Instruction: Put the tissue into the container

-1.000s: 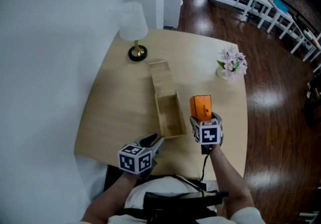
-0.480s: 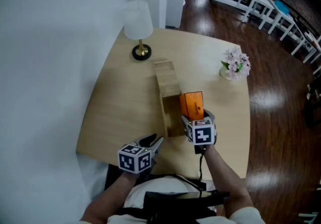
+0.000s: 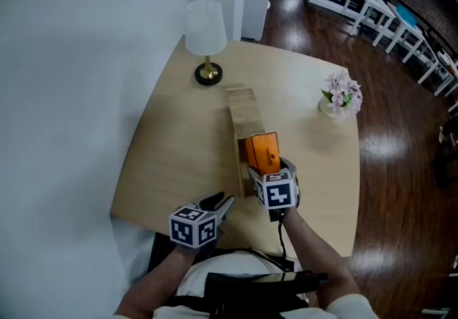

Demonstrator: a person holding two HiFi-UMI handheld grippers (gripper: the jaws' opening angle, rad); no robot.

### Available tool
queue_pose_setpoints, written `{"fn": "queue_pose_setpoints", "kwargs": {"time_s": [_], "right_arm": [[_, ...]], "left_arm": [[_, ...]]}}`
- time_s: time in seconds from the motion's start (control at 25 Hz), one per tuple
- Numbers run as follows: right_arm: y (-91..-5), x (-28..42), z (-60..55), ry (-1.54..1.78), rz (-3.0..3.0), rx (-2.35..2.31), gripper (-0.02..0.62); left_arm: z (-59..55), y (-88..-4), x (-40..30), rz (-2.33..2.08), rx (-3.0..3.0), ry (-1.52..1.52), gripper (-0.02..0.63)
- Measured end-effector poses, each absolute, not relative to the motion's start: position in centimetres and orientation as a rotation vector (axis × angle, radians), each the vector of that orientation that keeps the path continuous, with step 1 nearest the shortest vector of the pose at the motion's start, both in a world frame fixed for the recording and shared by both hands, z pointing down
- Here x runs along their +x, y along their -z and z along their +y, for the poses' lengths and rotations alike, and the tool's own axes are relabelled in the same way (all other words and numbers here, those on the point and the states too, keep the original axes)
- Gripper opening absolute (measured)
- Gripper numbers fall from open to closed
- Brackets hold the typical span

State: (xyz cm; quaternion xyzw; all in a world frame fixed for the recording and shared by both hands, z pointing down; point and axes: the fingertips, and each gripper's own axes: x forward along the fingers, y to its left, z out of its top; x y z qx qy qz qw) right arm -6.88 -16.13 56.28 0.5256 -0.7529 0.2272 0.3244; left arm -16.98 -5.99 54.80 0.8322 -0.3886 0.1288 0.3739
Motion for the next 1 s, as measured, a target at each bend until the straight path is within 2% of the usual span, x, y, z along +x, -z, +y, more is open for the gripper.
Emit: {"fn": "queue_pose_setpoints", "kwargs": {"time_s": [0.64,1.0], "right_arm": [[-60.5,-8.5,-16.3,-0.722,-1.883,1.358,0.41],[-61.6,-8.9,-17.1,-0.751,-1.893,1.341,0.431]], "left_arm": [[-6.0,-55.7,-18.6,-1.002,2.098,-0.323,0.147],[-6.1,-56.1,-19.4,-1.015,2.073,-0.318,0.149]]}}
